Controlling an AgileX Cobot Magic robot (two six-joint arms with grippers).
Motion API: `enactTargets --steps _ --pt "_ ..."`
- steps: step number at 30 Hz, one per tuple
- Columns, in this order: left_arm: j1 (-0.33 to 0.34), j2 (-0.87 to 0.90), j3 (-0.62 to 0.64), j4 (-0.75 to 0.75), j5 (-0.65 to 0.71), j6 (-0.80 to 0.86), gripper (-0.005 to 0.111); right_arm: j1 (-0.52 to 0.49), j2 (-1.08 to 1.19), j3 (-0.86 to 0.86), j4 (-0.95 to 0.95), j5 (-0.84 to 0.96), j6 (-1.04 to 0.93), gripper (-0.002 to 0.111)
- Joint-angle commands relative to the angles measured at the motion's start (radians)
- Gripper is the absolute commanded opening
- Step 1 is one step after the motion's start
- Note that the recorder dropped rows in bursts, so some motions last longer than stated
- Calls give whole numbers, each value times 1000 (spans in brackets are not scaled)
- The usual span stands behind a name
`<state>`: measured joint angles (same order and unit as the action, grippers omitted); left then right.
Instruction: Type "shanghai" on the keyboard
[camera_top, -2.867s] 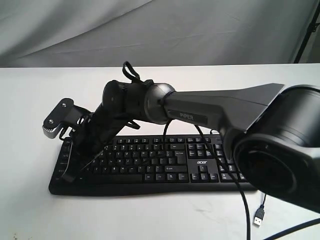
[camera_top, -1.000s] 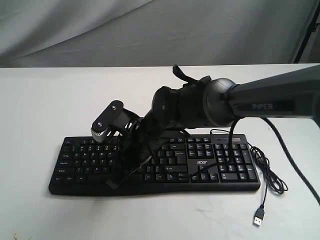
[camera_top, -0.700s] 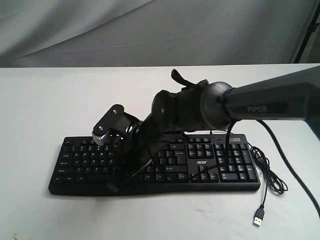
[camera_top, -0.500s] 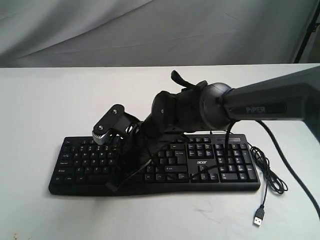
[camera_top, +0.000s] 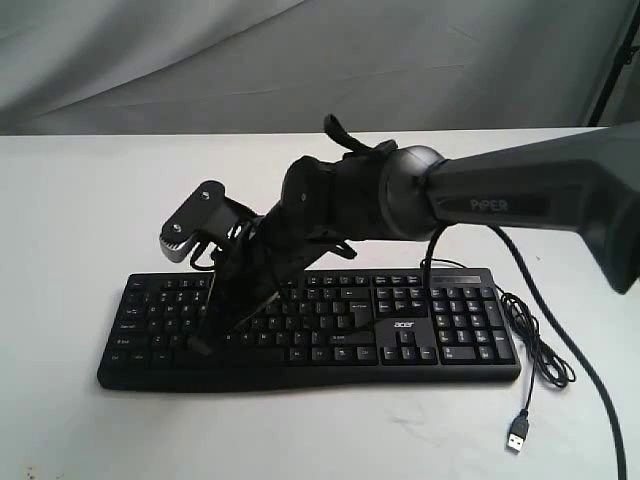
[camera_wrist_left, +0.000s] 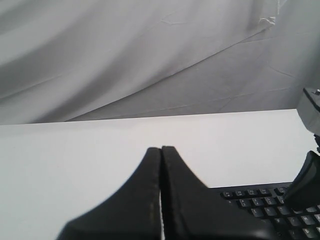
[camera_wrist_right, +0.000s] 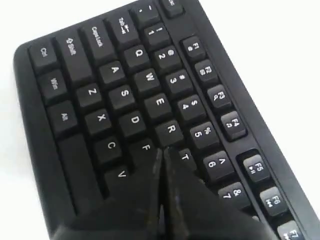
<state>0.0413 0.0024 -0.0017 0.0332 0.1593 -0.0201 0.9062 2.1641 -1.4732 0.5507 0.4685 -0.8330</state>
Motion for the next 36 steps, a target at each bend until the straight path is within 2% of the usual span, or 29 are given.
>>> enactTargets --steps 1,4,20,36 --pt "-6 -2 2 0 -6 -3 0 1 24 -6 -2 14 -12 0" --pt "-6 -2 2 0 -6 -3 0 1 30 -6 43 7 -64 0" --pt "-6 -2 2 0 -6 -3 0 1 39 -6 59 10 -71 0" --pt "-6 -2 2 0 -6 -3 0 -13 -19 45 -13 2 -7 0"
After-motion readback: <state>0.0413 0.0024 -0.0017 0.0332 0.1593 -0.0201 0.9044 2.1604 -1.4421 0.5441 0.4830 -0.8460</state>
